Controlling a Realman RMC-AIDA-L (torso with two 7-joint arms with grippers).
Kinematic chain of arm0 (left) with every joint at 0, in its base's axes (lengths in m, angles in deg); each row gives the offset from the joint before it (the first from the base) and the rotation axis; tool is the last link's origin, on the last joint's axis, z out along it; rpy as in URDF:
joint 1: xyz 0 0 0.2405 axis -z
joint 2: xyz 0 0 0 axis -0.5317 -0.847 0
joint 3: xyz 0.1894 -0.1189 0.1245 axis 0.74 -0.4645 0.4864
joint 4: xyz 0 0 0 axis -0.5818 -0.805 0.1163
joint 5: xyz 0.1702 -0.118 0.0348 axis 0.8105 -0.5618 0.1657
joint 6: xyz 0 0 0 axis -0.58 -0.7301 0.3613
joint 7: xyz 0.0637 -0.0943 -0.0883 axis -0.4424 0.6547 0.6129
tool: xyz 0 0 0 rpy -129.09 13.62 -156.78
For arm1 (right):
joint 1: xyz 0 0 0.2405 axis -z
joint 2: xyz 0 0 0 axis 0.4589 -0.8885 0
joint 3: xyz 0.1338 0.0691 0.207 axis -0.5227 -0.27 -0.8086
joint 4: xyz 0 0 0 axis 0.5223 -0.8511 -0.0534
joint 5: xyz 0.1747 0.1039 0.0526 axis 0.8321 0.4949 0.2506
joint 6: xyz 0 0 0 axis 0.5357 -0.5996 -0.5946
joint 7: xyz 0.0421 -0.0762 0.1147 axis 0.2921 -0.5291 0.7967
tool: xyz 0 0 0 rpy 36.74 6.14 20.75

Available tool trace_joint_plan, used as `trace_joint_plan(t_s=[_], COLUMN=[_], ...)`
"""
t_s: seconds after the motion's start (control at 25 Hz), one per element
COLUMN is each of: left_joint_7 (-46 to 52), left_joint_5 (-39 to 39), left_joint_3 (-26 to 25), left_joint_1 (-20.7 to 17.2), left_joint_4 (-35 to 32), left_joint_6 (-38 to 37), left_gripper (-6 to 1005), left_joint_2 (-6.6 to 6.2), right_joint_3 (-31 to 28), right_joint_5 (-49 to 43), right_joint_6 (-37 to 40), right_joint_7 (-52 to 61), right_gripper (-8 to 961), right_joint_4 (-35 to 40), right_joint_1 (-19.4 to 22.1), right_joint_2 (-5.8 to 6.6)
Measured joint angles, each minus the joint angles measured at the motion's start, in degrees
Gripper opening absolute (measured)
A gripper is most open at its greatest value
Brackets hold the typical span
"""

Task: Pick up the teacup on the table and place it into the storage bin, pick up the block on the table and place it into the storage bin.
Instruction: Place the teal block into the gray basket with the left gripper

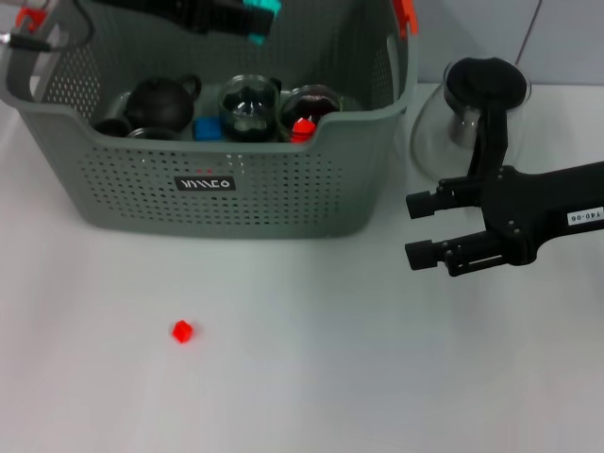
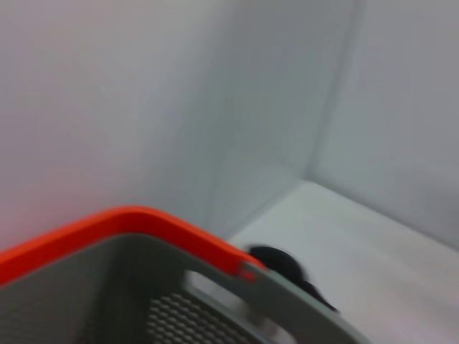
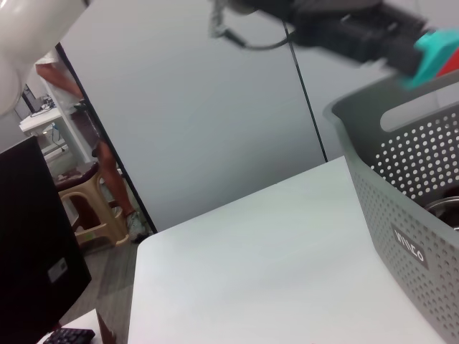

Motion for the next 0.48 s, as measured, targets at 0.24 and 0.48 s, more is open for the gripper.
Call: trace_joint_plan(t_s=[0.24, 0.48], left_joint_7=[-2.1, -2.0], left_joint_5=[2.1, 4.7], left_joint_3=[1.7, 7.8], left_joint_1=[4.2, 4.3], left_joint_4=[-14.5, -16.6], left_joint_6=[14.6, 19.7], left_gripper=[403, 403], left_joint_2=[-2.04, -1.29], right_joint_3=[0.1, 0.1], right_joint_5=[-0.1, -0.1], right_joint_6=[0.2, 0.7], right_joint_7=[-0.3, -0.1], right_gripper=[833, 833], right_joint_4=[0.4, 0.5], right_joint_1=[0.2, 0.2], right_joint_2=[0.08, 0.09])
